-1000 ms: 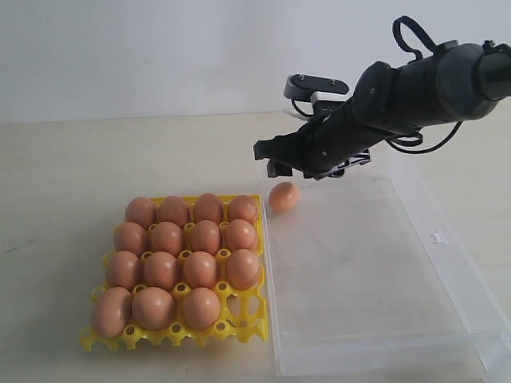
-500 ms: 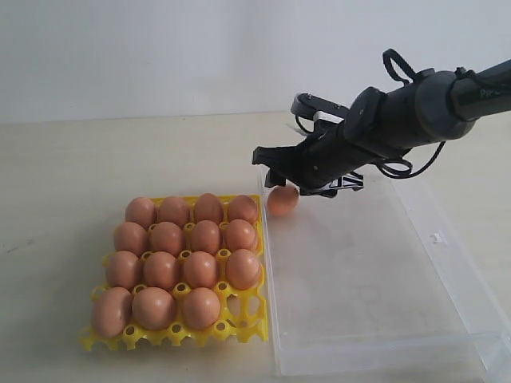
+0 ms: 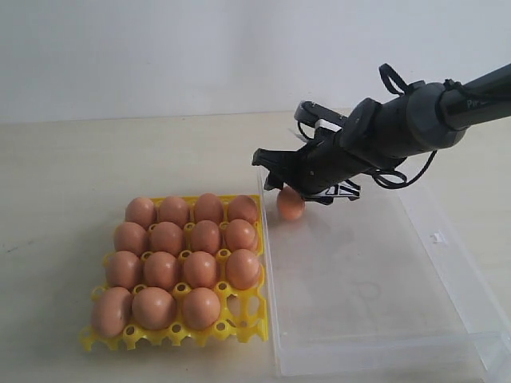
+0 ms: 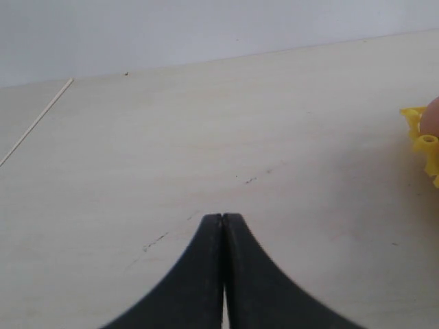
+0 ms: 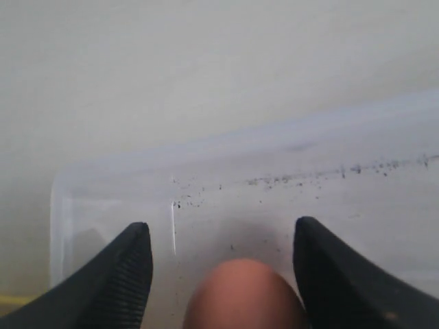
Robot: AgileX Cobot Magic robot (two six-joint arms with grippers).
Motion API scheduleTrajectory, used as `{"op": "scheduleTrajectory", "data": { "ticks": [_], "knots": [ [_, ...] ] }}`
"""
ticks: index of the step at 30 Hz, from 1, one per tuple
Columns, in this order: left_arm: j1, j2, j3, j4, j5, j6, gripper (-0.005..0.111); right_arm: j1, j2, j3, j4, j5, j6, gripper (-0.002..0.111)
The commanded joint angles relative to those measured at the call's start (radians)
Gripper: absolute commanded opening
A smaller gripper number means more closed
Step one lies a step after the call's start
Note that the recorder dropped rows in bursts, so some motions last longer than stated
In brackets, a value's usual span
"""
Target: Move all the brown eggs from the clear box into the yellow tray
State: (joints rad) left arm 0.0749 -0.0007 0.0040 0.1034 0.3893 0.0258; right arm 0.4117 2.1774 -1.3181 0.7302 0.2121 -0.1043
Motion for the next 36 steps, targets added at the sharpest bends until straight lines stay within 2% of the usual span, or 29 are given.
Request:
{"op": "scheduleTrajectory", "data": {
  "ticks": [1, 7, 17, 27, 32, 36],
  "knots": [
    [-0.005, 0.001, -0.004, 0.000, -0.009, -0.002, 0.000, -0.005, 0.022, 0.005, -0.004, 0.020, 0.000, 0.047],
    [-0.005, 0.001, -0.004, 0.000, -0.009, -0.002, 0.000, -0.005, 0.022, 0.005, -0.034, 0.052, -0.012, 0.000],
    [-0.005, 0.001, -0.004, 0.000, -0.009, -0.002, 0.000, 0.006, -0.066, 0.012, -0.102, 0.045, -0.053, 0.000],
    [-0.005, 0.001, -0.004, 0.000, -0.009, -0.002, 0.000, 0.018, -0.312, 0.201, -0.173, -0.121, -0.060, 0.000],
    [-0.005, 0.001, -0.004, 0.000, -0.009, -0.002, 0.000, 0.083, -0.439, 0.333, -0.188, -0.203, -0.060, 0.000],
    [-0.005, 0.001, -0.004, 0.000, -0.009, -0.002, 0.000, 0.175, -0.525, 0.441, -0.188, -0.336, -0.069, 0.000]
  ]
}}
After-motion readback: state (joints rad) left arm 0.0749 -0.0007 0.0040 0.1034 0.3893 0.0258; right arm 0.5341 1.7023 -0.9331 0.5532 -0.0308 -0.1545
